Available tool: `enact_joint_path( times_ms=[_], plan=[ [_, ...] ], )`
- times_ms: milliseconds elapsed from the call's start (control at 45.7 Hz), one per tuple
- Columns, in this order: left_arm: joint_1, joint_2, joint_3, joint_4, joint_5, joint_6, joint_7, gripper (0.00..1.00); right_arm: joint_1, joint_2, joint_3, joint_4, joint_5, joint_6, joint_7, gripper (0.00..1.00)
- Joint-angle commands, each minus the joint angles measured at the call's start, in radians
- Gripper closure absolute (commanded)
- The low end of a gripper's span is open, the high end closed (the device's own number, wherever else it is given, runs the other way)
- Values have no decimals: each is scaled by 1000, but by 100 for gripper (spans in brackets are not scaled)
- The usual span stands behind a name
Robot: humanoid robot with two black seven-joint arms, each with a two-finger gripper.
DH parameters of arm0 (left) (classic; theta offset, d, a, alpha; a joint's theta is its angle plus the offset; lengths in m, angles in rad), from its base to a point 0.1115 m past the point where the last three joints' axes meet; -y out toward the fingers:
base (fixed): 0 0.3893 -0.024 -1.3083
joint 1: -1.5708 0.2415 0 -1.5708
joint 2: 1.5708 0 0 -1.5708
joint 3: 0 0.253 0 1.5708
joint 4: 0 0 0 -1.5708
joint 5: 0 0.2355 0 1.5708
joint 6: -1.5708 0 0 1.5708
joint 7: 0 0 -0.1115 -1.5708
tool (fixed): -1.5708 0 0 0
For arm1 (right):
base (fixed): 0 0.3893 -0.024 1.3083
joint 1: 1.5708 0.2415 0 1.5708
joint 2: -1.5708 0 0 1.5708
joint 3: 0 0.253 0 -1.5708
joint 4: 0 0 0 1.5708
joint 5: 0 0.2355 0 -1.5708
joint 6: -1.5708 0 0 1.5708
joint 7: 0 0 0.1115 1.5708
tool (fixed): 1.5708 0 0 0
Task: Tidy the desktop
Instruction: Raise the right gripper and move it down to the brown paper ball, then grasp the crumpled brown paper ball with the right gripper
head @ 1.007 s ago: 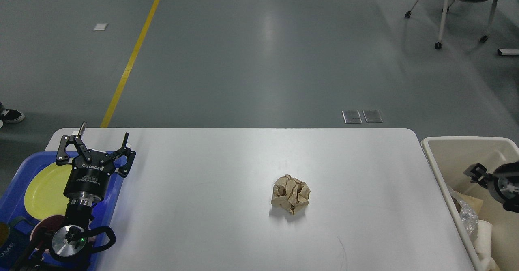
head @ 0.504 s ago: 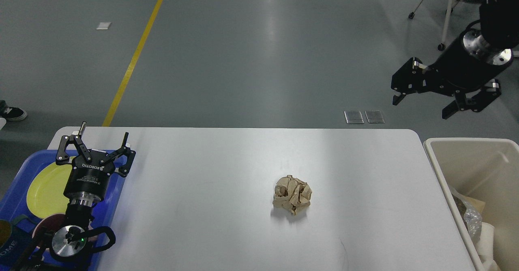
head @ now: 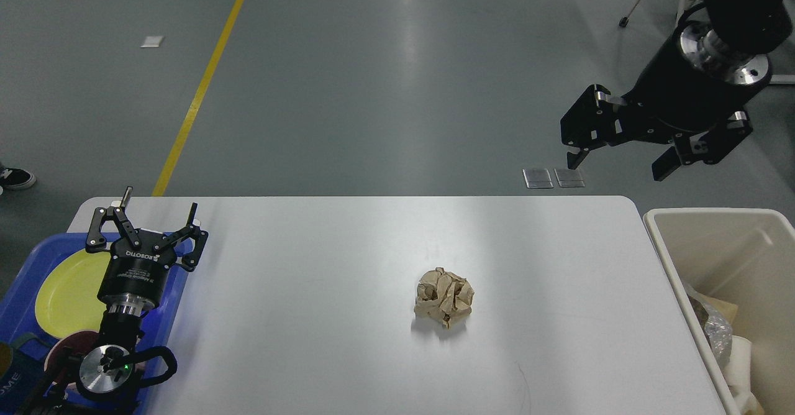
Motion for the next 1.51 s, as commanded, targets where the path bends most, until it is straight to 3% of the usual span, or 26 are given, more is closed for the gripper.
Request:
enact_joint_path(
  times_ms=[0,307,504,766,898,1073,1489],
  plan=[
    [0,0,0,0,0,0,0,4,-1,1,9,-1,3,-4,4,0],
    [0,0,0,0,0,0,0,4,-17,10,28,-8,3,-8,4,0],
    [0,0,0,0,-1,0,0,4,-139,51,185,-13,-5,-71,3,0],
    [0,0,0,0,0,0,0,4,-449,160,264,-15,-10,-516,1,0],
    [0,0,0,0,0,0,0,4,-616,209,288,-74,-26,-643,3,0],
    [0,0,0,0,0,0,0,3,-827,297,288,-275,-30,-651,6,0],
    [-2,0,0,0,0,0,0,4,-1031,387,370,-518,-19,-671,-2,0]
  ],
)
